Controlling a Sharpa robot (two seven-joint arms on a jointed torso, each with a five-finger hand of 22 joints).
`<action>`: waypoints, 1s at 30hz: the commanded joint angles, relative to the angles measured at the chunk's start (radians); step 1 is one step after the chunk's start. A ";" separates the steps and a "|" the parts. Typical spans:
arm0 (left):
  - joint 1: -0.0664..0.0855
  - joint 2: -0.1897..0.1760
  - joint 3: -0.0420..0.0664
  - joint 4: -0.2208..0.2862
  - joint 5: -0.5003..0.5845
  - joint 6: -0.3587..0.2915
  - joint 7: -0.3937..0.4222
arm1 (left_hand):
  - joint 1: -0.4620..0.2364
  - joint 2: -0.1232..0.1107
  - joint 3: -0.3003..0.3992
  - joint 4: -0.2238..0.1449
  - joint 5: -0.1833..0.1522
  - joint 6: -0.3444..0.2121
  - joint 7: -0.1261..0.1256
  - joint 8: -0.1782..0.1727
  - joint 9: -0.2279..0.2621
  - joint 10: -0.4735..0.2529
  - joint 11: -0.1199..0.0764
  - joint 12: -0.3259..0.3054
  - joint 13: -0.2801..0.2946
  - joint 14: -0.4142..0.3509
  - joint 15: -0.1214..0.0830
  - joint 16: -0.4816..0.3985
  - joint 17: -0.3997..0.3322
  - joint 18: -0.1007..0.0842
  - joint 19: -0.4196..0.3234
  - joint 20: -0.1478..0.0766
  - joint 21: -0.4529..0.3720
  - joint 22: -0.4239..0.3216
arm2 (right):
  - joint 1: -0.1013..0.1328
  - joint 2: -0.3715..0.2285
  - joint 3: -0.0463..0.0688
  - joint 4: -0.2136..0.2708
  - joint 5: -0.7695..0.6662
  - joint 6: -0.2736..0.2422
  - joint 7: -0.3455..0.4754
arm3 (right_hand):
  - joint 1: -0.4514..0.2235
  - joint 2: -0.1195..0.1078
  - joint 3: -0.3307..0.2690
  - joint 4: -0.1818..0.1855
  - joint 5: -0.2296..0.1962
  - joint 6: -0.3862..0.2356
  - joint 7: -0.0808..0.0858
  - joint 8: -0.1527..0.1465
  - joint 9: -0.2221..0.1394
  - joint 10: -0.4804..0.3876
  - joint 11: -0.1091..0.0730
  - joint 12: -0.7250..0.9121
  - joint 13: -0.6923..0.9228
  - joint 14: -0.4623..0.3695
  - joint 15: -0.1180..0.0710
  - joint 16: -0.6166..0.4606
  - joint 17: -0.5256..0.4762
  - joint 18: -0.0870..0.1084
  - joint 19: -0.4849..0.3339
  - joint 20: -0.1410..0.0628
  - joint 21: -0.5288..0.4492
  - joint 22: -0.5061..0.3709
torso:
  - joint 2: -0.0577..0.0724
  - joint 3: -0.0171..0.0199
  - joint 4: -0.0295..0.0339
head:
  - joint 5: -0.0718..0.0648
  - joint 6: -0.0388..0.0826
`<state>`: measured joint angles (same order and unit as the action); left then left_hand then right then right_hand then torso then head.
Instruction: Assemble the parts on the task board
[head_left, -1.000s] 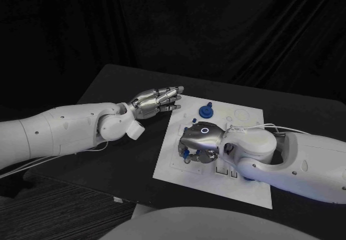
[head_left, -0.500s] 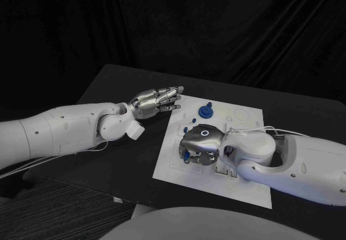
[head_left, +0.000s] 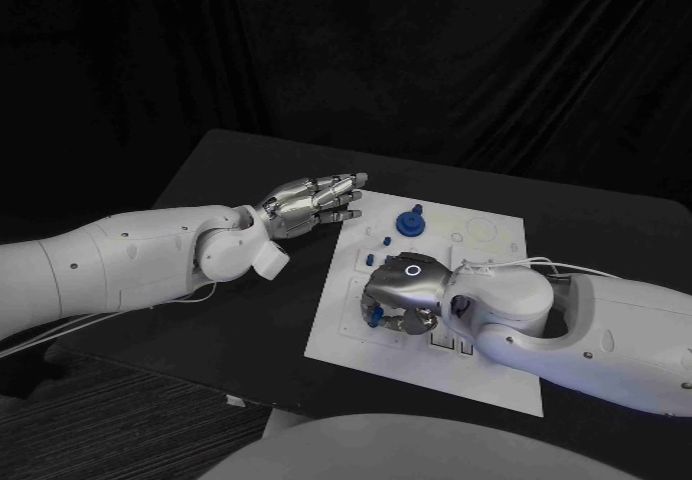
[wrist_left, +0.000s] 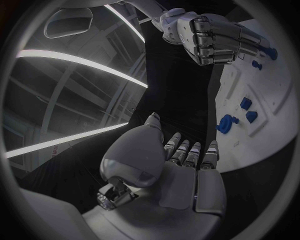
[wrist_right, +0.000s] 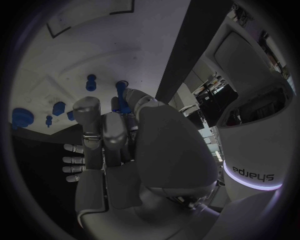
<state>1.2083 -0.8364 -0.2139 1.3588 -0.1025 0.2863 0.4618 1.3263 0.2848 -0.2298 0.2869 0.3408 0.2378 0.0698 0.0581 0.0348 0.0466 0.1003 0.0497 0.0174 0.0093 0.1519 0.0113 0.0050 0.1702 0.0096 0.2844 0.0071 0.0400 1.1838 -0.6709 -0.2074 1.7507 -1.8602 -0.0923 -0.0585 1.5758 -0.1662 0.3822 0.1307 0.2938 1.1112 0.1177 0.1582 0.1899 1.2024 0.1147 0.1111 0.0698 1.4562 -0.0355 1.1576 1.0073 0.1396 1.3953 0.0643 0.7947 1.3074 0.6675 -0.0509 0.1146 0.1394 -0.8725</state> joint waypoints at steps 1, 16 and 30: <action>-0.001 0.003 0.001 0.000 0.005 0.016 0.008 | 0.010 0.002 0.005 -0.002 0.006 0.004 0.006 0.004 0.001 -0.002 0.007 0.005 0.001 0.000 0.003 0.004 0.001 0.008 0.001 0.003 0.002 -0.001 | -0.009 -0.001 0.000 -0.003 -0.009 -0.004 -0.005 | 0.000 0.001 0.000 -0.008 0.006 -0.006 -0.001 -0.006 -0.001 0.077 -0.067 0.006 0.002 0.001 0.001 -0.006 -0.003 -0.014 0.004 0.001 -0.007 0.094 | 0.000 -0.0002 0.0002 | 0.002 0.000; -0.001 0.006 0.001 -0.003 0.005 0.022 0.005 | 0.010 0.002 0.006 -0.001 0.006 0.006 0.011 0.005 0.001 -0.002 0.005 0.005 0.001 0.000 0.003 0.004 0.001 0.008 0.001 0.003 0.002 -0.002 | -0.030 0.003 0.000 -0.019 -0.009 -0.030 -0.015 | -0.002 0.000 0.000 -0.013 0.007 -0.009 0.000 -0.011 -0.002 0.085 -0.067 0.008 0.005 -0.001 0.001 -0.009 -0.003 -0.014 0.000 0.001 -0.008 0.094 | 0.001 -0.0001 0.0000 | 0.002 0.000; -0.002 0.007 0.001 -0.010 0.005 0.026 0.002 | 0.011 0.003 0.009 -0.001 0.007 0.012 0.018 0.008 0.002 -0.004 0.001 0.006 0.001 0.000 0.003 0.004 0.001 0.008 0.001 0.003 0.002 -0.002 | -0.032 -0.005 0.000 -0.021 -0.009 -0.065 -0.006 | -0.102 -0.017 -0.176 0.032 -0.126 -0.372 -0.060 -0.097 -0.101 -0.252 0.004 -0.046 -0.007 -0.038 0.059 -0.020 -0.016 -0.004 -0.035 0.057 -0.107 0.075 | 0.000 -0.0013 -0.0008 | 0.003 0.000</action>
<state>1.2082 -0.8314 -0.2139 1.3475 -0.1025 0.2966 0.4558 1.3263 0.2848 -0.2269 0.2840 0.3446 0.2504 0.0824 0.0630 0.0356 0.0466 0.1003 0.0495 0.0174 0.0093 0.1519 0.0113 0.0050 0.1702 0.0095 0.2844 0.0071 0.0388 1.1533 -0.6739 -0.2077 1.7282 -1.8625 -0.1312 -0.0599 1.4739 -0.1914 0.2091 0.1637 0.1707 0.7465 0.0654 0.0645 0.0909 0.9584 0.1187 0.0657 0.0635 1.4207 0.0217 1.1385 0.9923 0.1398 1.3595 0.1180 0.6878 1.3080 0.6683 -0.0516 0.1145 0.1418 -0.8725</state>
